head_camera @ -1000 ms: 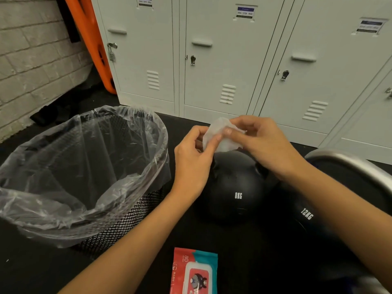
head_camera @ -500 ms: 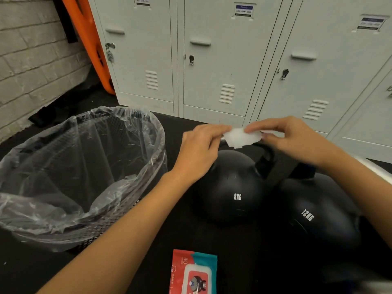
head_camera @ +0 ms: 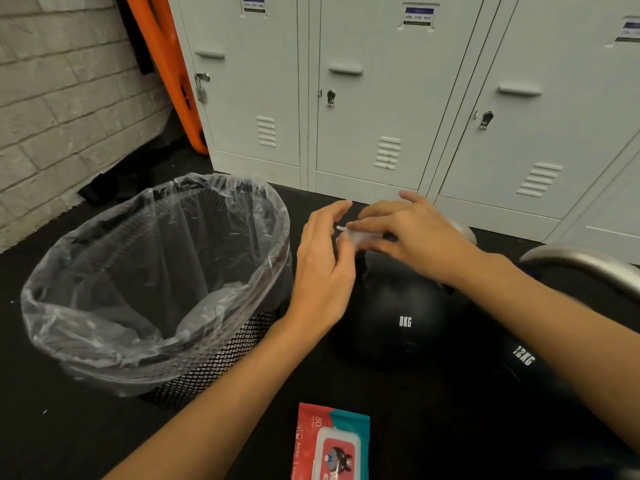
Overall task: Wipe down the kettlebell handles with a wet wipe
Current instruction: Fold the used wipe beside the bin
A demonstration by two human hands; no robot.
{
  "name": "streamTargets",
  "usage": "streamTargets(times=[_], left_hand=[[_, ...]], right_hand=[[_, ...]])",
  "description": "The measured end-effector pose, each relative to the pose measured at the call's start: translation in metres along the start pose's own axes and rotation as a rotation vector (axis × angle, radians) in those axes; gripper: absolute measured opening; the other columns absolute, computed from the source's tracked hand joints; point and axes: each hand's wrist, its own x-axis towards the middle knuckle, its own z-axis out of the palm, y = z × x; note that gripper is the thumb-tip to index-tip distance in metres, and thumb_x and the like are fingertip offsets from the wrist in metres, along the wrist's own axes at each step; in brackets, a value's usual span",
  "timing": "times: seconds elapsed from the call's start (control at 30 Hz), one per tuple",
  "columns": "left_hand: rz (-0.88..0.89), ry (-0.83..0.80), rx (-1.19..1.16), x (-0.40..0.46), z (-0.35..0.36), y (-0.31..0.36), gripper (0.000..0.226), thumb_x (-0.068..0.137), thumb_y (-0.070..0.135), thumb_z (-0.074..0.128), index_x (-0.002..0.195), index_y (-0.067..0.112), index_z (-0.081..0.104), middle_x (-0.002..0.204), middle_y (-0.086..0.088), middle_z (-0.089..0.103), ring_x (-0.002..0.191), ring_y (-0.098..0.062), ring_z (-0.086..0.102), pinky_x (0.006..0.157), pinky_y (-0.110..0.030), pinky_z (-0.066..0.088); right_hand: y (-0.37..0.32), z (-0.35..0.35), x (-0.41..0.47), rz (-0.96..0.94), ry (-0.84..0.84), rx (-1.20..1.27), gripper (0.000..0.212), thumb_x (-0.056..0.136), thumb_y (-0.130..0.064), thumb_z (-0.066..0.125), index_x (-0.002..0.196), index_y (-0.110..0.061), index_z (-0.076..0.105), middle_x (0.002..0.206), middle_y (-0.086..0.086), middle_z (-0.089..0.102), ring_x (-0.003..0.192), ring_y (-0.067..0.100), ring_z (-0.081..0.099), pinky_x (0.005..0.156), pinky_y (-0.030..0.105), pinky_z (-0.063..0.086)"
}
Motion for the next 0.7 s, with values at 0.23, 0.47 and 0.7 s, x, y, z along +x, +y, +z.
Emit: streamTargets(times=[0.23, 0.47, 0.7], left_hand=[[0.054, 0.028, 0.031, 0.013, -0.023, 0.039, 0.032, 0.092, 0.005, 0.049, 0.122, 0.015, 0.055, 0.120, 0.005, 0.053, 0.115, -0.006, 0.048, 0.100, -0.024, 0.041], [0.073, -0.168, 0.345, 0.028, -0.079, 0.058, 0.032, 0.099, 0.024, 0.048, 0.131, 0.020, 0.050, 0.125, 0.007, 0.050, 0.119, -0.008, 0.044, 0.097, -0.017, 0.032], [0.047, 0.000, 0.499, 0.027, -0.143, 0.055, 0.015, 0.094, 0.019, 0.058, 0.108, 0.021, 0.057, 0.095, 0.008, 0.063, 0.084, -0.002, 0.057, 0.073, -0.016, 0.045]], right_hand=[[-0.017, -0.029, 0.008, -0.015, 0.025, 0.268, 0.021, 0.093, -0.020, 0.065, 0.111, -0.024, 0.074, 0.101, -0.012, 0.071, 0.088, -0.016, 0.058, 0.094, 0.001, 0.031], [-0.040, -0.077, 0.018, -0.042, 0.146, 0.669, 0.022, 0.083, -0.031, 0.073, 0.105, -0.028, 0.076, 0.098, -0.005, 0.069, 0.091, 0.003, 0.062, 0.076, 0.008, 0.041], [-0.088, -0.057, 0.060, -0.120, 0.121, 0.767, 0.014, 0.086, -0.024, 0.074, 0.094, -0.034, 0.068, 0.085, -0.012, 0.064, 0.069, -0.002, 0.054, 0.066, 0.011, 0.041]])
